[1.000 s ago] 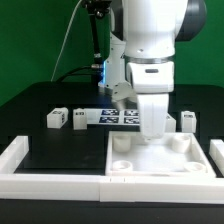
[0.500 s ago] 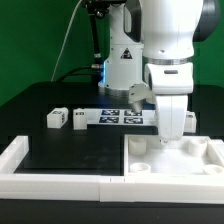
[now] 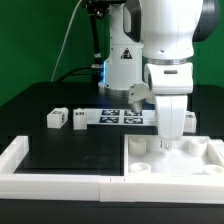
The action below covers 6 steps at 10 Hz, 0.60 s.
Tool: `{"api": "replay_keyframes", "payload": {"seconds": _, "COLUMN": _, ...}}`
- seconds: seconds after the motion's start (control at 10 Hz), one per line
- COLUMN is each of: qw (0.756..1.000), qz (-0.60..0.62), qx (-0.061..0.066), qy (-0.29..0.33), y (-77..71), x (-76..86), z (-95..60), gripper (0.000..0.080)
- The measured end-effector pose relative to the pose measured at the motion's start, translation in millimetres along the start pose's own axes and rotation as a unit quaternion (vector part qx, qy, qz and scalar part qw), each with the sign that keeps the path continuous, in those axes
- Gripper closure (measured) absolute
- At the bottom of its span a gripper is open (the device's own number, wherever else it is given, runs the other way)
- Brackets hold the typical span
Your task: Assemble one leg
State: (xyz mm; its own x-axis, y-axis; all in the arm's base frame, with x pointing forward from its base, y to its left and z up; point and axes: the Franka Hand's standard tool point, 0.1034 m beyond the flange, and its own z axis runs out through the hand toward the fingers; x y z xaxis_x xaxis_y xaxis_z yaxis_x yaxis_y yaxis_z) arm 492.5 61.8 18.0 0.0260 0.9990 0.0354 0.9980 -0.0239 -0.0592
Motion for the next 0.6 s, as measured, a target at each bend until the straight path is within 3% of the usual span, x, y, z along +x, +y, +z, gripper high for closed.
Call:
{"api": "replay_keyframes", "payload": {"seconds": 0.3, "qw": 1.0, "qz": 0.014, "qx": -0.001, "qy": 0.0, "y": -1.5, "x": 1.5, "z": -1.6, "gripper": 0.0151}}
{"api": "replay_keyframes", "payload": {"seconds": 0.6, "qw": 0.997, "qz": 0.072, "qx": -0.012, "qy": -0.008, "y": -35.1, "x": 17.2, "z": -29.9, "gripper": 0.015}}
